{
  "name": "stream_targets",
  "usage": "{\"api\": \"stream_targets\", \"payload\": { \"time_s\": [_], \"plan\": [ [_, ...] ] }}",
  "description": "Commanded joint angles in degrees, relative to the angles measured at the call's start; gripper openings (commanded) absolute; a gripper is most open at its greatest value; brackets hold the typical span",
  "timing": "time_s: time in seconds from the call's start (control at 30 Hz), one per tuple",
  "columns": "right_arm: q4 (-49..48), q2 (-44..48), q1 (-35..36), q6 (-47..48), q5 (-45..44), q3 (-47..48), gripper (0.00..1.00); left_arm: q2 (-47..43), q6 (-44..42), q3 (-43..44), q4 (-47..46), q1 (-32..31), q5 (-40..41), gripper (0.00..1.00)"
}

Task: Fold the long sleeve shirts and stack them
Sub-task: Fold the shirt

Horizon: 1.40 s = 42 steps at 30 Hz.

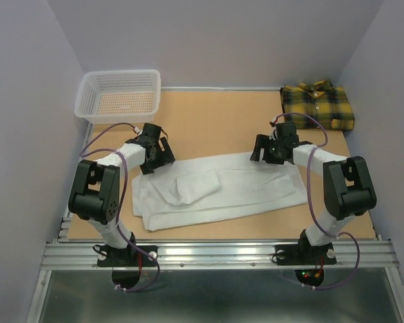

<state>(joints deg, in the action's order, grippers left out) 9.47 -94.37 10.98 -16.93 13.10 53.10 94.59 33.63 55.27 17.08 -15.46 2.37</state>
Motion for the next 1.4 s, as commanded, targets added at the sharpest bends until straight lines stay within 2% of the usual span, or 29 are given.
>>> {"api": "stream_targets", "payload": {
  "time_s": [0.0,0.17,0.33,0.43,0.6,0.77,0.97,1.13,1.37],
  "plan": [
    [-2.44,-3.27,0.44,1.55,-2.82,4.81,0.81,3.75,1.62,0.72,-2.75,2.19,1.50,0.92],
    [-2.97,-8.37,0.53,3.73,-3.87,9.81,0.82,8.06,2.50,3.96,-3.90,4.47,0.88,0.92],
    [-2.88,-6.98,2.19,6.73,-0.90,14.39,0.82,7.02,0.30,7.92,-3.28,4.74,-1.05,0.93],
    [-2.88,-4.43,6.13,9.79,4.73,16.59,0.82,2.11,-2.15,7.84,-2.67,4.74,0.17,0.94],
    [-2.36,-4.24,13.87,11.83,12.20,20.11,0.83,-9.05,-6.89,3.02,-3.19,4.65,5.53,0.98],
    [-1.48,-8.80,19.33,12.36,17.56,24.58,0.83,-20.99,-12.78,-6.37,-7.32,4.74,5.10,0.99],
    [-0.51,-14.43,25.05,12.88,19.41,27.67,0.83,-31.99,-14.29,-12.63,-9.08,4.74,6.68,0.99],
    [0.10,-17.43,27.68,13.41,18.71,28.99,0.83,-34.20,-14.55,-15.27,-9.69,4.65,8.09,0.98],
    [2.39,-16.12,30.15,14.46,19.15,27.50,0.81,-34.03,-14.82,-14.84,-11.63,4.65,8.52,0.98]
  ]
}}
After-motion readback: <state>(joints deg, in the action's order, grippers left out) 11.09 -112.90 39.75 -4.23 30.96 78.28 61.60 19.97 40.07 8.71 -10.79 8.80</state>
